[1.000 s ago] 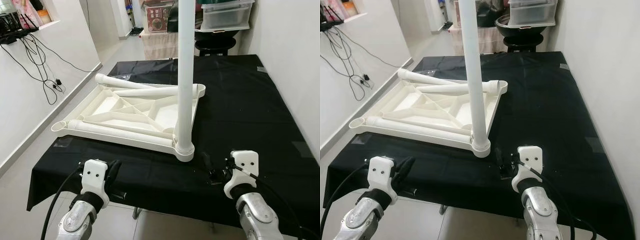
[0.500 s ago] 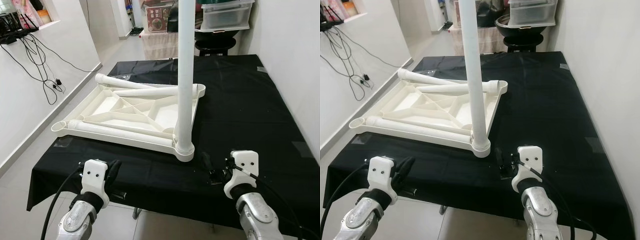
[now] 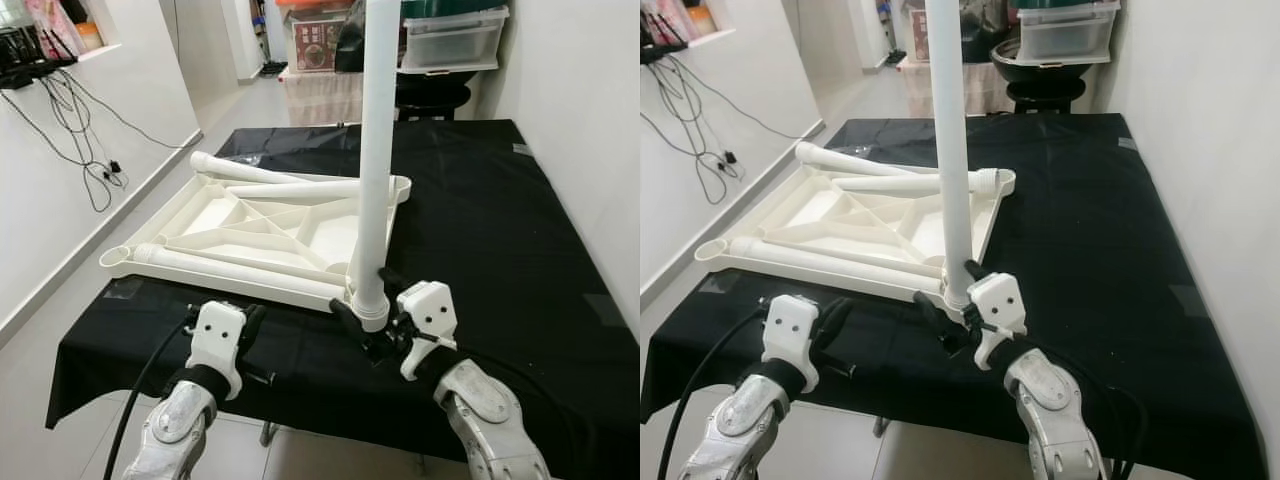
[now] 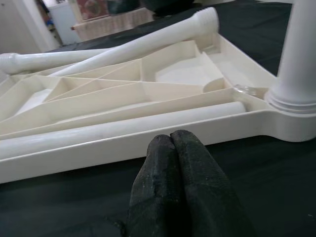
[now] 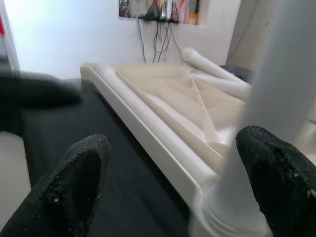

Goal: Building children table

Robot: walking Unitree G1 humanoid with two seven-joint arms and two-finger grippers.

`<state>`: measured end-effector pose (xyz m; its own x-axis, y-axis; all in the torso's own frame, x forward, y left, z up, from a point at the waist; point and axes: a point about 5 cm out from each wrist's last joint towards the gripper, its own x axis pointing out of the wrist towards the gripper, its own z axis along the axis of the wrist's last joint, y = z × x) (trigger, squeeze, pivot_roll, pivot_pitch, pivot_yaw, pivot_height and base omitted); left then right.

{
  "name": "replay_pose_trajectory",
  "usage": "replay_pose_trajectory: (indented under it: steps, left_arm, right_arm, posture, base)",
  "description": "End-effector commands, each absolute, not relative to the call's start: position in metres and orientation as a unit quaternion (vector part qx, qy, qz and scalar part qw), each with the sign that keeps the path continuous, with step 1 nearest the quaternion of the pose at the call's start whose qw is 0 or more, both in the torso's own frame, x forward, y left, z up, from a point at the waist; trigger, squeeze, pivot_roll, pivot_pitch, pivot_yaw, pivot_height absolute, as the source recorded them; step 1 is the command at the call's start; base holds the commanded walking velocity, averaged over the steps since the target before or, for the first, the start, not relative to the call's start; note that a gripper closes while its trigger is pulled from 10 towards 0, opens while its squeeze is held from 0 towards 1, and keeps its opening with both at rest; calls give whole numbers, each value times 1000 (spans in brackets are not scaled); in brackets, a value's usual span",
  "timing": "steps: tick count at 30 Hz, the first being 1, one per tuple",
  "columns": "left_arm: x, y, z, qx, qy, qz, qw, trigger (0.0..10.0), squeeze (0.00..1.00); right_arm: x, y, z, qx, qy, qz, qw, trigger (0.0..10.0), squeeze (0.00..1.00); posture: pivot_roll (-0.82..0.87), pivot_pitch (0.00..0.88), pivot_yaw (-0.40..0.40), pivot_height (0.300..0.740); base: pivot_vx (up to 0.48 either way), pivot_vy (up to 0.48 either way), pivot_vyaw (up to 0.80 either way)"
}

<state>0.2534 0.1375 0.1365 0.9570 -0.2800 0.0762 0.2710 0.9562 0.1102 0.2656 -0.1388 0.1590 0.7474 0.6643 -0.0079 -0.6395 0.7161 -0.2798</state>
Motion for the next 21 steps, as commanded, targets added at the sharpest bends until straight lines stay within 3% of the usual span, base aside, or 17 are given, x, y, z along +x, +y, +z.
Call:
replay_pose_trajectory:
  steps: [1,4,5,6,7,8,12,13,21]
  left_arm:
    - [249,132,140,58,-56,-170,982,10000,0]
    - [248,129,141,59,-58,-182,980,10000,0]
    - [245,125,143,72,-70,-195,976,10000,0]
    - [241,121,144,77,-75,-214,971,10000,0]
    - [241,121,144,77,-75,-214,971,10000,0]
    - [232,116,144,75,-74,-237,966,10000,0]
    - [224,114,143,65,-68,-252,963,10000,0]
    - [219,114,143,55,-66,-262,961,10000,0]
    - [205,109,144,24,-54,-297,953,10000,0]
  right_arm:
    - [280,-142,163,-174,-28,404,898,10000,35]
    - [288,-144,165,-192,-20,409,892,10000,35]
    - [297,-146,168,-206,-18,409,889,10000,345]
    - [307,-149,170,-214,-16,413,885,10000,765]
    - [307,-149,170,-214,-16,413,885,10000,765]
    - [321,-155,176,-217,-11,421,881,10000,761]
    - [327,-160,181,-207,-3,434,877,10000,702]
    - [329,-163,185,-199,3,449,871,10000,24]
    - [342,-170,199,-177,23,504,845,10000,0]
  posture:
    - [-20,70,72,740]
    - [-20,70,72,740]
    - [-8,71,63,740]
    - [0,75,59,740]
    - [0,75,59,740]
    - [18,94,50,740]
    - [28,105,44,740]
    - [34,122,40,740]
    - [53,158,38,740]
  base:
    - [0,0,0]
    - [0,0,0]
    - [0,0,0]
    - [0,0,0]
    - [0,0,0]
    - [0,0,0]
    - [0,0,0]
    - [0,0,0]
    - [0,0,0]
